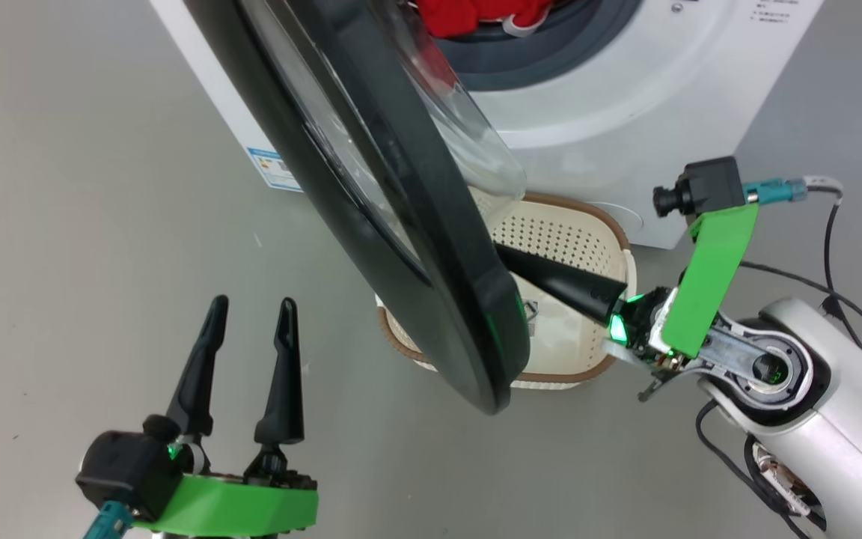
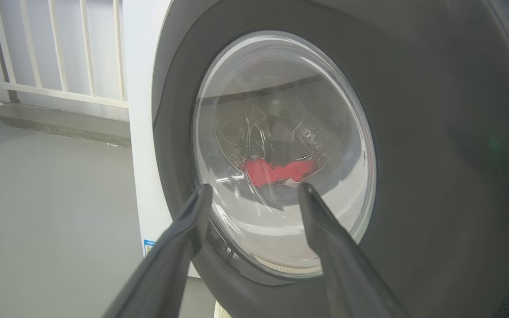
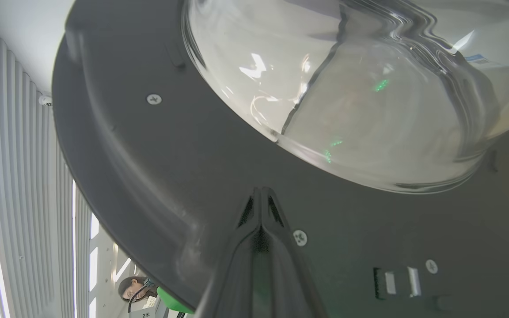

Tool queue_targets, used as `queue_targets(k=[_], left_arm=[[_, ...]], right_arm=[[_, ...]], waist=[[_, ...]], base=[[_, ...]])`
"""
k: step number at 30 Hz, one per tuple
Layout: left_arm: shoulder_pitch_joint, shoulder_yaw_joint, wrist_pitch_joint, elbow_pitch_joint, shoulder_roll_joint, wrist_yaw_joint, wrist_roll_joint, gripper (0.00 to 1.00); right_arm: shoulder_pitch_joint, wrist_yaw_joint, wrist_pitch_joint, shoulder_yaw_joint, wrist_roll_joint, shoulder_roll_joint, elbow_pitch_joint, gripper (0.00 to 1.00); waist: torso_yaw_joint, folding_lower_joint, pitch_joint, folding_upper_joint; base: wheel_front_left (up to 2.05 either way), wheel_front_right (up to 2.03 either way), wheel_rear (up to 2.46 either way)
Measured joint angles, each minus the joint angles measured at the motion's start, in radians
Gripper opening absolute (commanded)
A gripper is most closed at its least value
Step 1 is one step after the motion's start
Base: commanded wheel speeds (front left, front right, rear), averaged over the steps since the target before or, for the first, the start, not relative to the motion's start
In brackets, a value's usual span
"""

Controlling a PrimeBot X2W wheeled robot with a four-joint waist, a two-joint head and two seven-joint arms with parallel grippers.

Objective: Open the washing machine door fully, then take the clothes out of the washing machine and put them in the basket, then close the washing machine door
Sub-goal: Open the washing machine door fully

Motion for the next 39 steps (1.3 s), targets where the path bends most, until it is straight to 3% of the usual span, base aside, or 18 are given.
queue_targets(k=[18,39], left_arm=[[0.036,-0.012,0.000,0.038,0.000,0.020,-0.018,1.00],[0.061,-0.044,0.000,0.054,0.001,0.026,-0.032,1.00]], right_arm=[[-0.052,0.000,-0.287,0.328,0.238,-0.132,-0.098,0.00],[-0.185,0.000,-0.440,0.573,0.349,-0.142,-0.082,0.00]], waist=[[0.126,0.0000,-0.070,0.0000],[0.270,0.0000,-0.118,0.0000]], base=[[0.00,0.00,0.00],[0.00,0.00,0.00]])
